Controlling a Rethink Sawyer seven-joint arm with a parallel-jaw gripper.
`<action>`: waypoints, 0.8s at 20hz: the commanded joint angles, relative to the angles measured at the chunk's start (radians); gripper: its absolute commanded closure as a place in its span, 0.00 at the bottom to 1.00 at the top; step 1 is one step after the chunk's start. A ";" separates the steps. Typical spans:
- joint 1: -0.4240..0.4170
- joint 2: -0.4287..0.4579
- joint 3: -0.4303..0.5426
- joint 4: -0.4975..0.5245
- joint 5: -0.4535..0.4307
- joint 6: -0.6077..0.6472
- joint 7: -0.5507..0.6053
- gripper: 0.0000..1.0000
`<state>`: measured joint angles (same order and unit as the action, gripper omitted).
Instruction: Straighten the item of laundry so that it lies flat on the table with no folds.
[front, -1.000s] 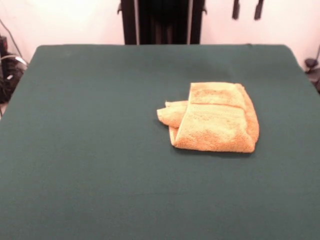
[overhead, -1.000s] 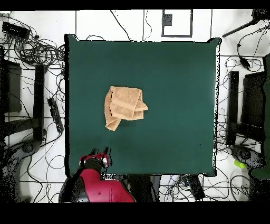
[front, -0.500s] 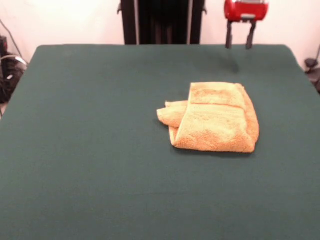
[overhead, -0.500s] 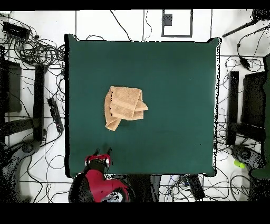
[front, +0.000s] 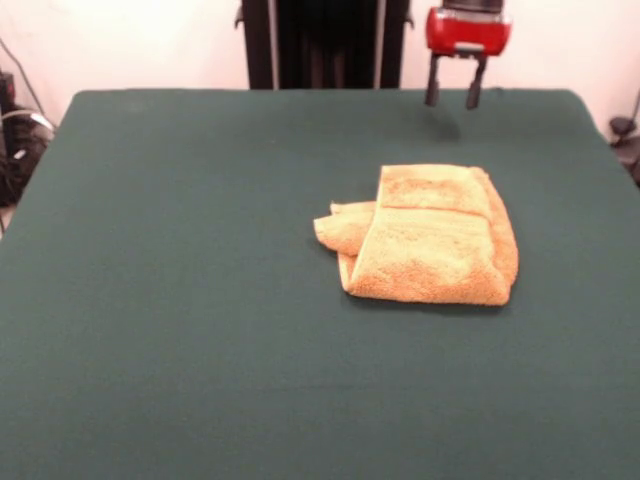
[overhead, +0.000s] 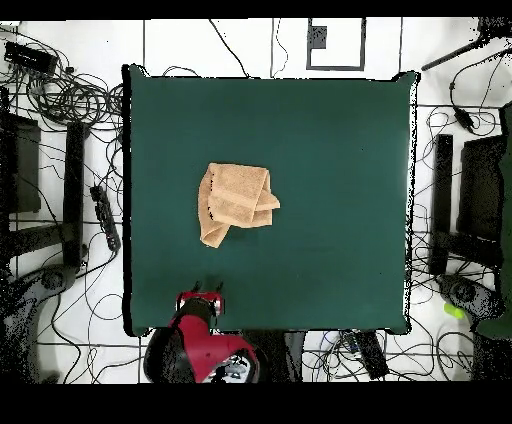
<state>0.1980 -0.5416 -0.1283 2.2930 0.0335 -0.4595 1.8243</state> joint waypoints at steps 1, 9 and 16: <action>-0.097 -0.070 0.123 -0.277 0.082 0.294 0.103 0.00; -0.082 0.034 0.089 -0.533 0.107 0.541 0.067 0.00; -0.054 0.198 0.066 -0.741 0.168 0.604 0.122 0.00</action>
<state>0.1109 -0.5121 -0.1261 1.8363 0.1041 0.0268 1.8243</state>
